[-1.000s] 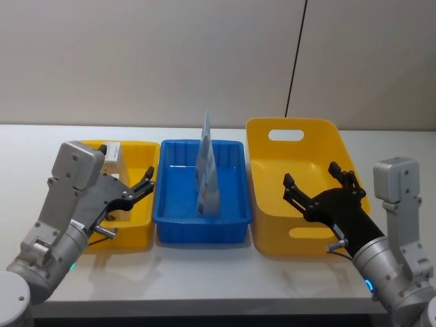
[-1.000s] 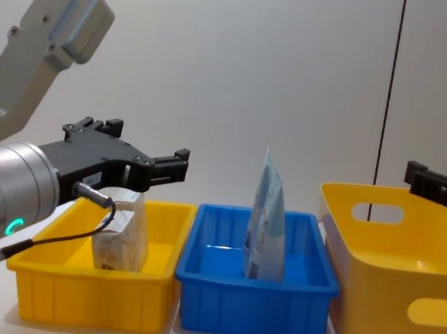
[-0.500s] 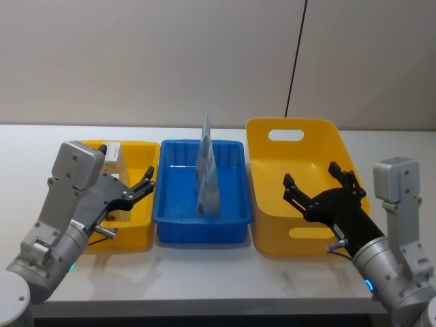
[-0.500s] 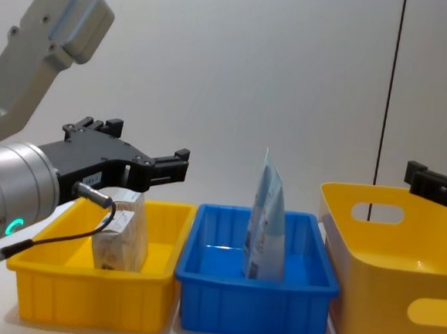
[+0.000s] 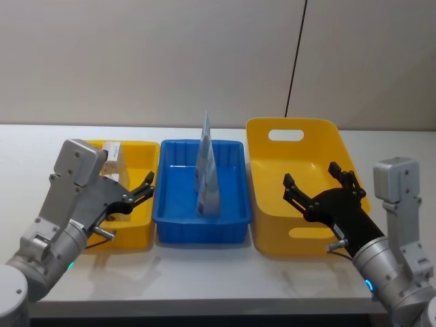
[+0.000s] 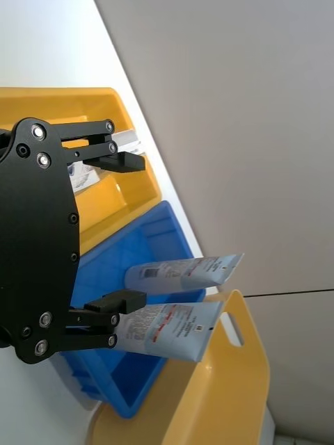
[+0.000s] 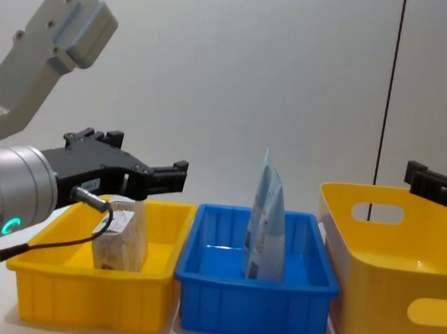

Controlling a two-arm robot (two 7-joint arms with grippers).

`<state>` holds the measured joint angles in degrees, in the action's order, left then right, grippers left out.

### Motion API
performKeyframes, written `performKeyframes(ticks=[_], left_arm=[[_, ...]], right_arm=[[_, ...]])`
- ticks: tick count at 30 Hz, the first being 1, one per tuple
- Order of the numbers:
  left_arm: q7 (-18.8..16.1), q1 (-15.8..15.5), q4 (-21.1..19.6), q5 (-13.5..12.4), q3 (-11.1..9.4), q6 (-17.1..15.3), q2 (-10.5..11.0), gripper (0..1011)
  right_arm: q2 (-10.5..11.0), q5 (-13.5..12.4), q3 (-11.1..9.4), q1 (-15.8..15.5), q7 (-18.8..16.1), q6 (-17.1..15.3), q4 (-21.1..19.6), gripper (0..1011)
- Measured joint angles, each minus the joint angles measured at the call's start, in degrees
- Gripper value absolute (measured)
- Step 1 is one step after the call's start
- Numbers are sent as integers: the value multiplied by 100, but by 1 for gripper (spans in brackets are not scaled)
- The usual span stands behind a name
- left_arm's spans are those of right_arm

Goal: Bimanual collaborative sorting of washing and personal care products

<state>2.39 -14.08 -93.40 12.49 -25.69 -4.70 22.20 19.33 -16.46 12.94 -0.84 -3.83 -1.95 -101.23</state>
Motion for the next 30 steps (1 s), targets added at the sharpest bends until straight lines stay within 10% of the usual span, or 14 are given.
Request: performKeyframes(ticks=[30], left_arm=[[71, -219, -121, 235, 173, -1913, -54, 1001]], right_arm=[[0, 0, 0, 0, 0, 0, 0, 1003]])
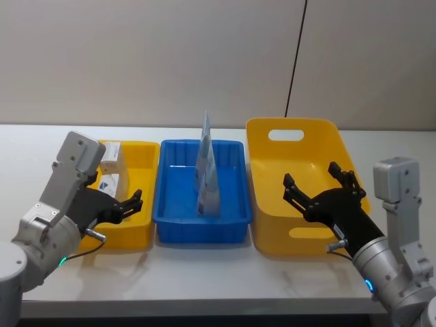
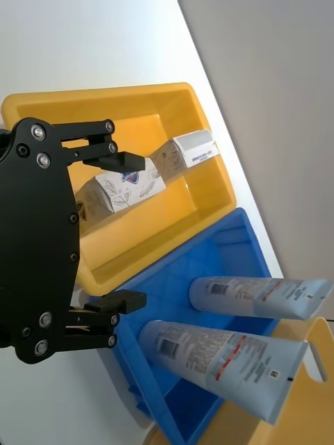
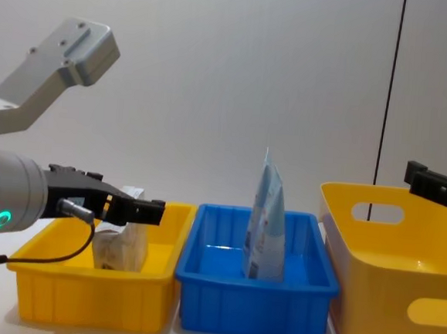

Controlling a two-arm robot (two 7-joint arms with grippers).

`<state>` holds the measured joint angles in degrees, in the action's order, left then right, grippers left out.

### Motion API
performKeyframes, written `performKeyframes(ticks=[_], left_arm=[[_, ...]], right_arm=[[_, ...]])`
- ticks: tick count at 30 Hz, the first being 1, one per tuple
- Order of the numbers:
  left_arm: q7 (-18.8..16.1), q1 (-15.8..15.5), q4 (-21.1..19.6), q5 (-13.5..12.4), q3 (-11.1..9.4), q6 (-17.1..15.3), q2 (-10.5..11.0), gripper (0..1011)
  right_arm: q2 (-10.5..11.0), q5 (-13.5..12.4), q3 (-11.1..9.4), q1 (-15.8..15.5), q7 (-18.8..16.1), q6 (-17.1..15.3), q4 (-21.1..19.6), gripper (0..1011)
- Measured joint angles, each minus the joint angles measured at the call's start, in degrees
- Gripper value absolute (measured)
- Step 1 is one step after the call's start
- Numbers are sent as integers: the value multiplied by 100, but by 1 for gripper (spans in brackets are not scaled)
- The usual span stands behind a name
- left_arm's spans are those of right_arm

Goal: Bimanual collaborative sorting of washing and personal care products

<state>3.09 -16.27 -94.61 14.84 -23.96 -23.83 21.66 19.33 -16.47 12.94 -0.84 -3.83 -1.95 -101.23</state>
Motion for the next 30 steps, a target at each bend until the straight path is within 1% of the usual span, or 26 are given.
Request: performKeyframes(ticks=[6, 14, 20, 29, 30], left_arm=[[6, -114, 202, 0, 4, -119, -93, 1001], [8, -252, 501, -35, 15, -174, -202, 1001], [-6, -335, 706, -77, 26, -170, -277, 1001], [-16, -515, 1132, -130, 57, -51, -437, 1001], [-16, -515, 1132, -130, 57, -51, -437, 1001]], right_arm=[[0, 0, 0, 0, 0, 0, 0, 1003], [0, 0, 0, 0, 0, 0, 0, 1003], [0, 0, 0, 0, 0, 0, 0, 1003], [0, 0, 0, 0, 0, 0, 0, 1003], [0, 0, 0, 0, 0, 0, 0, 1003]])
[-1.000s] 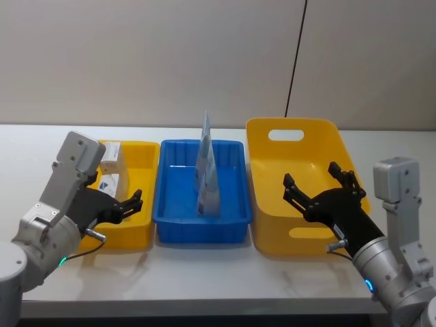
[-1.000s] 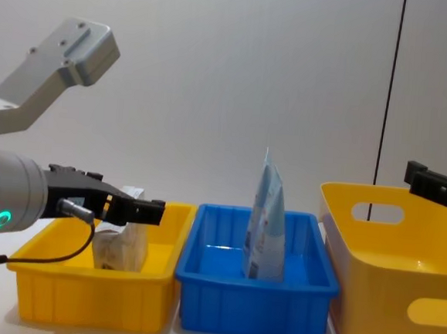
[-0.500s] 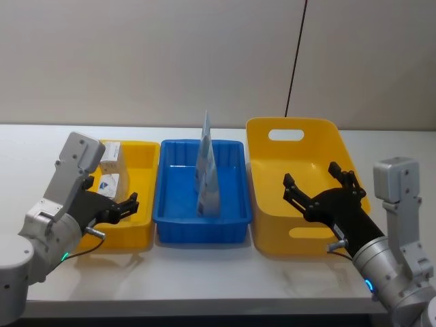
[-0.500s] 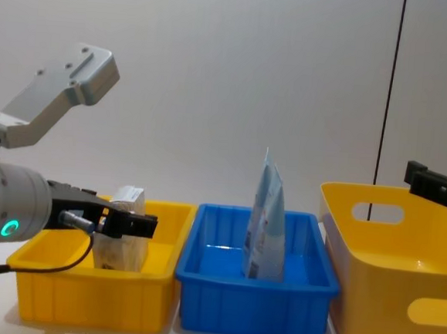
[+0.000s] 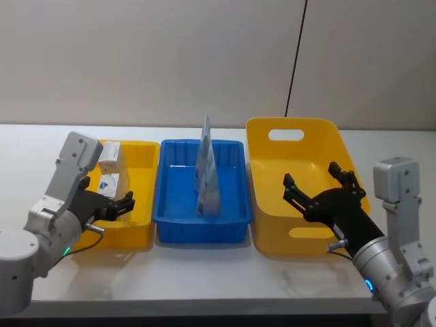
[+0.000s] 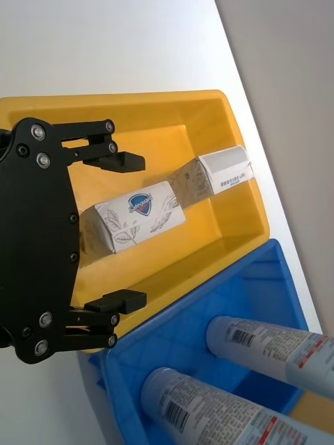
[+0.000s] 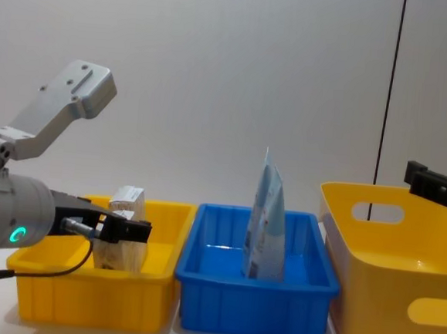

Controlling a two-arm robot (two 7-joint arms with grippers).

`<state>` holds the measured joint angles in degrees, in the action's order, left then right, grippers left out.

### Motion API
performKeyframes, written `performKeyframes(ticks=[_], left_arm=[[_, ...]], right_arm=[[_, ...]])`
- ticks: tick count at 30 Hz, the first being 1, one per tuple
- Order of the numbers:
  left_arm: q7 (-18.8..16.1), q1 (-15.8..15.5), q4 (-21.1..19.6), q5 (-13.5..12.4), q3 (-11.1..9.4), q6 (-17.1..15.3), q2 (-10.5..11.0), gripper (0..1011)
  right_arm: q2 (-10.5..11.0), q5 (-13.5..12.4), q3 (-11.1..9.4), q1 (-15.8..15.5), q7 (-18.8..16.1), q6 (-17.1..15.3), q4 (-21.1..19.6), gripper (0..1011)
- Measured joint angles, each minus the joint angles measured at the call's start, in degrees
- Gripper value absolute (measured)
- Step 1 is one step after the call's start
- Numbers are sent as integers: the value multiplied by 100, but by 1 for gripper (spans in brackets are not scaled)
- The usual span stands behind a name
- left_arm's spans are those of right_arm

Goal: Bimanual collaborative sorting of washing and personal care products

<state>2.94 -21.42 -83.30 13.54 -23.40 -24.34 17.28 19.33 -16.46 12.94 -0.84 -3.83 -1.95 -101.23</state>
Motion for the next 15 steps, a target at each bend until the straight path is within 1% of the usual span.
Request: performKeyframes(ticks=[5, 15], left_arm=[[4, -80, 193, -11, 24, 54, -76, 1001], [-26, -153, 422, -55, 77, 103, -184, 1001]], right_arm=[[0, 0, 0, 0, 0, 0, 0, 1003], [0, 0, 0, 0, 0, 0, 0, 1003]])
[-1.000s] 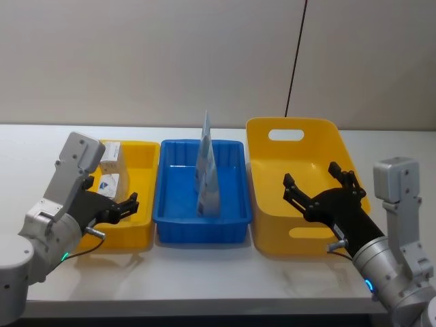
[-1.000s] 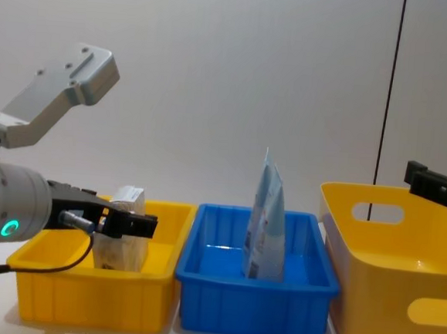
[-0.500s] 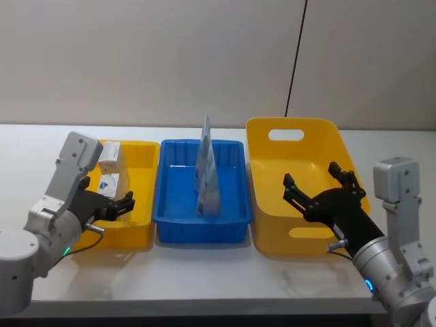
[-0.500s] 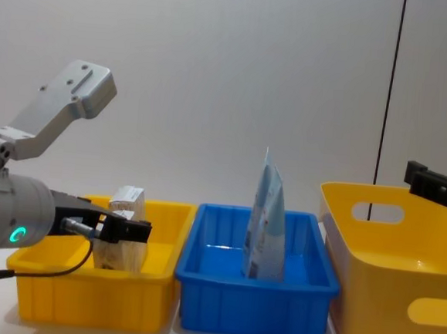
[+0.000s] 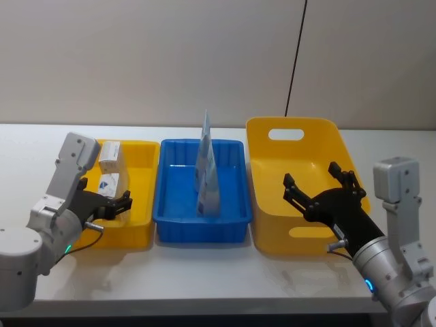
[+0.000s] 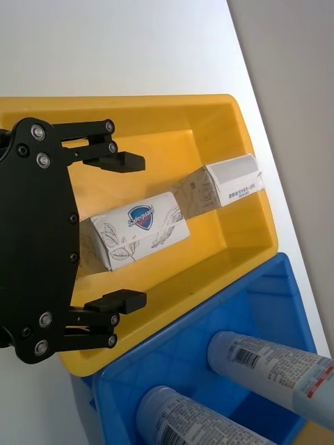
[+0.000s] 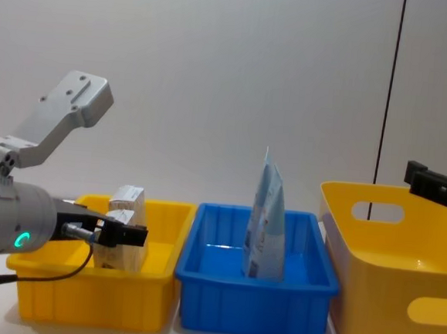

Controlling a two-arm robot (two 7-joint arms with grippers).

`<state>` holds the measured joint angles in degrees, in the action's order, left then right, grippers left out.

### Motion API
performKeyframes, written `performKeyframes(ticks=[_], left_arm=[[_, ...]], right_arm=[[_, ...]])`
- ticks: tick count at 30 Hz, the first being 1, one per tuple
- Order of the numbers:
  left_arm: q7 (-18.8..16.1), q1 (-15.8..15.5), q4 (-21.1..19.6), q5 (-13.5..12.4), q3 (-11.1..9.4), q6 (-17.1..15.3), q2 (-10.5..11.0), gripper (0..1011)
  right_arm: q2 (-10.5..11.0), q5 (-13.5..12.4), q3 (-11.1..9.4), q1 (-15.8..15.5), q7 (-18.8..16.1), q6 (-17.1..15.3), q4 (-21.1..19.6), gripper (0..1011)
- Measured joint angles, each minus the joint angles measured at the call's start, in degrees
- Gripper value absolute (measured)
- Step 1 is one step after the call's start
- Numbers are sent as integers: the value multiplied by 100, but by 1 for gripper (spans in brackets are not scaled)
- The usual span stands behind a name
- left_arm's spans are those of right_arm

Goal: Bimanual collaborative sorting of washing and personal care products

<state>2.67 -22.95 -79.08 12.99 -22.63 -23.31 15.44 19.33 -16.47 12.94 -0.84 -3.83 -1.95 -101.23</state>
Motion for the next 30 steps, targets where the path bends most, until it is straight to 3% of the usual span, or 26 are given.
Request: performKeyframes(ticks=[30], left_arm=[[145, -185, 578, 48, 188, 128, -277, 989]], right_arm=[[0, 0, 0, 0, 0, 0, 0, 1003]])
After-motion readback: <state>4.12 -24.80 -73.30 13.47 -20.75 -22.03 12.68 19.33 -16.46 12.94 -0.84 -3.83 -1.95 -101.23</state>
